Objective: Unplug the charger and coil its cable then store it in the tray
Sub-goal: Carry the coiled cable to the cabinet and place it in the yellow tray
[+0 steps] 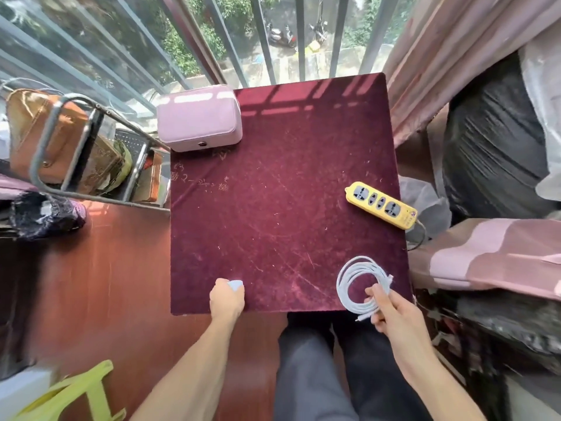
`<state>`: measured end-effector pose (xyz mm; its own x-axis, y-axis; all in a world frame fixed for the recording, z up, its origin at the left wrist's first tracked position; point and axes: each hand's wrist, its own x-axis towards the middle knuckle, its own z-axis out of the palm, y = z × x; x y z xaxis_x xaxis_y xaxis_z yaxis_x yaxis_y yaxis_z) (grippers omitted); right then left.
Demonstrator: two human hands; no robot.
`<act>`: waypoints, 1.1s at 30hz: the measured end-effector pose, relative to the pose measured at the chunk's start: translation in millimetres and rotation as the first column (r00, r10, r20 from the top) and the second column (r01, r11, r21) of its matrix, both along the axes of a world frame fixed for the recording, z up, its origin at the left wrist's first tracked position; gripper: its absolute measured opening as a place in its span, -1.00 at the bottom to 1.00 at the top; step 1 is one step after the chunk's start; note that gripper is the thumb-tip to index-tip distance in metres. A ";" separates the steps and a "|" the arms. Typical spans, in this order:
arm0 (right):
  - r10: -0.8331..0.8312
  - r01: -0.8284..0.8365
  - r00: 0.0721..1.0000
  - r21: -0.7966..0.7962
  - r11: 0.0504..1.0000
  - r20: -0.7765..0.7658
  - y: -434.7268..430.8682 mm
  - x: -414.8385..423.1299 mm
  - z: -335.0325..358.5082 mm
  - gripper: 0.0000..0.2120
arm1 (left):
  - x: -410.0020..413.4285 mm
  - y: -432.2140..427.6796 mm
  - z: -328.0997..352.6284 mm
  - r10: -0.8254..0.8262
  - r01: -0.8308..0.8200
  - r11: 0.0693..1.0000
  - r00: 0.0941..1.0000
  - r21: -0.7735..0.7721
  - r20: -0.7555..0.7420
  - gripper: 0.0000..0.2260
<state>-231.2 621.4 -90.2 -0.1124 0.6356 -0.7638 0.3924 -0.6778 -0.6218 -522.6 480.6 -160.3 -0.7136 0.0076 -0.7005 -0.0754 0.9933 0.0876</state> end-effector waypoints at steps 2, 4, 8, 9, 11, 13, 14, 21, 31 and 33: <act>0.027 -0.027 1.000 0.015 1.000 0.001 2.8 -2.1 5.8 -0.77 | 0.1 1.1 9.6 0.006 -0.009 0.999 0.998 0.050 0.058 -0.85; 0.061 -0.061 0.998 0.025 0.998 -0.003 8.2 -4.6 16.0 -0.76 | 2.3 2.7 24.7 0.002 -0.021 0.990 0.991 0.138 0.137 -0.81; 0.172 -0.173 0.985 0.037 0.984 0.022 19.9 -11.6 39.2 -0.70 | 10.8 4.6 76.7 0.035 -0.154 0.918 0.949 0.365 0.313 -0.77; 0.209 -0.210 0.977 0.041 0.977 0.027 21.8 -12.9 45.1 -0.68 | 13.6 2.6 93.2 0.028 -0.162 0.903 0.946 0.397 0.322 -0.79; 0.283 -0.285 0.959 0.067 0.956 0.031 25.7 -15.2 57.4 -0.60 | 21.4 -6.4 123.8 0.022 -0.176 0.874 0.946 0.453 0.324 -0.85; 0.379 -0.382 0.924 0.112 0.917 0.046 27.8 -15.0 71.8 -0.55 | 32.6 -20.2 154.4 0.067 -0.212 0.848 0.952 0.486 0.298 -0.91; 0.423 -0.425 0.905 0.138 0.895 0.046 28.6 -13.3 78.7 -0.53 | 40.1 -28.0 169.6 0.091 -0.225 0.837 0.956 0.499 0.279 -0.96; 0.683 -0.663 0.730 0.235 0.711 -0.007 32.9 6.0 101.6 -0.71 | 144.6 -113.7 209.7 0.596 -0.589 0.509 0.767 0.628 0.236 -0.78; 0.943 -0.926 0.332 0.191 0.327 -0.003 -8.6 -40.3 95.5 -0.72 | 298.8 -213.2 175.4 0.929 -0.824 -0.192 0.022 0.533 0.370 -0.89; 0.969 -0.950 0.249 0.196 0.243 0.008 -27.1 -58.7 95.4 -0.75 | 307.8 -224.6 178.9 0.916 -0.802 -0.286 -0.069 0.524 0.395 -0.87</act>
<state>-289.8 594.4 5.2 -0.7755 0.0881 -0.6252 0.6247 0.2504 -0.7396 -214.8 256.0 18.6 -0.3726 -0.4587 -0.8067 -0.7397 -0.3781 0.5567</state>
